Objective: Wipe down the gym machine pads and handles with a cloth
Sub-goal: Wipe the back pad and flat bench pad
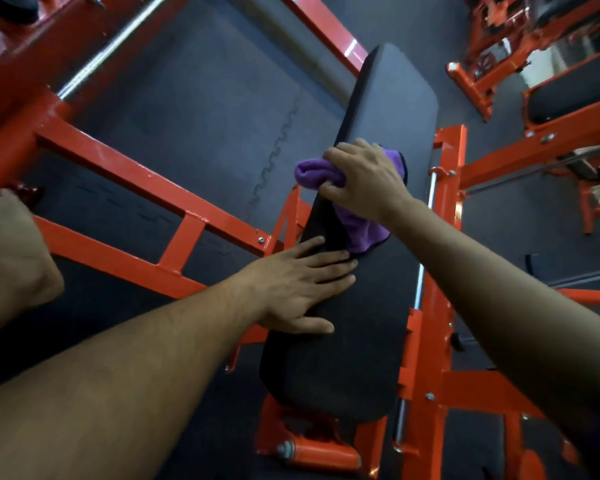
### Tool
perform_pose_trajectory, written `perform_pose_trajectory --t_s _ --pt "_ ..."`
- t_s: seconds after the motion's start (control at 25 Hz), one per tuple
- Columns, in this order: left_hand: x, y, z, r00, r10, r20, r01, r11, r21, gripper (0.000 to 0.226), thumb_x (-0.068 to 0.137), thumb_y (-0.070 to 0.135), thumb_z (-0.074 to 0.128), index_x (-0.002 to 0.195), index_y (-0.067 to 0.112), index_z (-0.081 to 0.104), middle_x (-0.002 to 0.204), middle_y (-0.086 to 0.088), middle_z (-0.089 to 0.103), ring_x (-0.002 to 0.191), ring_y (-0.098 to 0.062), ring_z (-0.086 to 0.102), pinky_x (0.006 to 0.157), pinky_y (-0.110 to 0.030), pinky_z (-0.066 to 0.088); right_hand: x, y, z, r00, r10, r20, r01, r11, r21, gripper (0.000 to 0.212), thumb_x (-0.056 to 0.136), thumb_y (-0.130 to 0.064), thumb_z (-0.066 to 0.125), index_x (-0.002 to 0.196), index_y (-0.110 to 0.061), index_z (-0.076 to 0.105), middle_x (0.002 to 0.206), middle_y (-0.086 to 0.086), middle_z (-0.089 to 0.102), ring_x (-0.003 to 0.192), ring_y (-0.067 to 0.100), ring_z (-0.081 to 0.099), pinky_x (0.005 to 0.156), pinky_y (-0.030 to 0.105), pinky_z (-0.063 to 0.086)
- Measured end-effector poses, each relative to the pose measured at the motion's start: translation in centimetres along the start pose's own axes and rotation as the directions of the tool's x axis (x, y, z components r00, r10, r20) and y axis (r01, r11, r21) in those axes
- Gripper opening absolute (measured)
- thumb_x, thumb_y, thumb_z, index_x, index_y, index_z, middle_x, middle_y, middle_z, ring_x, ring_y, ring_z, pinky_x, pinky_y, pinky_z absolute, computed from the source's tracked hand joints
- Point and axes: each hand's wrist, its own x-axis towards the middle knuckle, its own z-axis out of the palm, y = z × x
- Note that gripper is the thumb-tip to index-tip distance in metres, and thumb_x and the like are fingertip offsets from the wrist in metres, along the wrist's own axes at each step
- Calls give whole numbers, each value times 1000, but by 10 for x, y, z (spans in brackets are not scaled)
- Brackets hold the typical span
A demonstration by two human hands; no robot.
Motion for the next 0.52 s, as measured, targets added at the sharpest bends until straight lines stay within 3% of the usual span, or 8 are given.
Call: perform_pose_trajectory --t_s 0.08,0.16,0.2,0.28,0.4,0.44,0.52 --pt "9 -1 3 1000 5 -11 -5 1000 -19 87 99 73 25 166 21 8 173 -1 2 159 -17 -7 125 -46 -18 -1 3 11 991 -112 67 109 993 55 28 77 -40 53 82 -14 62 82 7 64 81 33 59 75 43 46" --pt "15 -5 4 999 9 -39 -10 999 -39 87 97 73 29 165 21 14 173 -1 8 159 -16 -3 124 -45 -18 -2 4 29 923 -295 247 308 951 -13 30 77 -44 52 85 -19 65 87 0 68 89 27 60 89 45 45" --pt "18 -7 4 998 25 -62 -28 998 -51 87 97 72 31 165 21 17 173 -1 11 159 -16 -1 125 -45 -17 9 14 31 896 -311 318 343 938 -51 32 78 -49 50 86 -21 65 88 -1 69 90 27 61 93 46 44" --pt "23 -14 5 994 61 -91 -68 995 -75 84 97 70 32 164 20 21 172 -1 15 159 -15 2 125 -45 -16 51 39 27 905 -191 380 269 949 -163 41 77 -56 42 87 -22 64 91 2 73 89 29 64 97 46 41" --pt "27 -18 4 993 74 -96 -82 993 -80 80 98 67 32 163 21 24 171 -1 17 159 -16 5 127 -46 -13 101 59 21 899 145 413 -13 952 -305 44 72 -57 36 84 -23 60 96 6 73 96 32 64 99 46 35" --pt "29 -20 4 992 81 -96 -90 991 -95 79 99 66 32 163 21 24 171 0 18 159 -16 5 127 -46 -12 105 53 26 904 166 395 -47 954 -295 41 72 -57 35 80 -23 57 93 8 73 93 33 65 96 45 36" --pt "30 -20 5 992 81 -94 -92 989 -119 76 100 64 32 163 22 24 172 1 17 159 -15 3 127 -46 -12 80 25 37 931 69 357 26 967 -254 41 73 -60 35 71 -23 54 77 10 70 80 34 66 83 40 42"
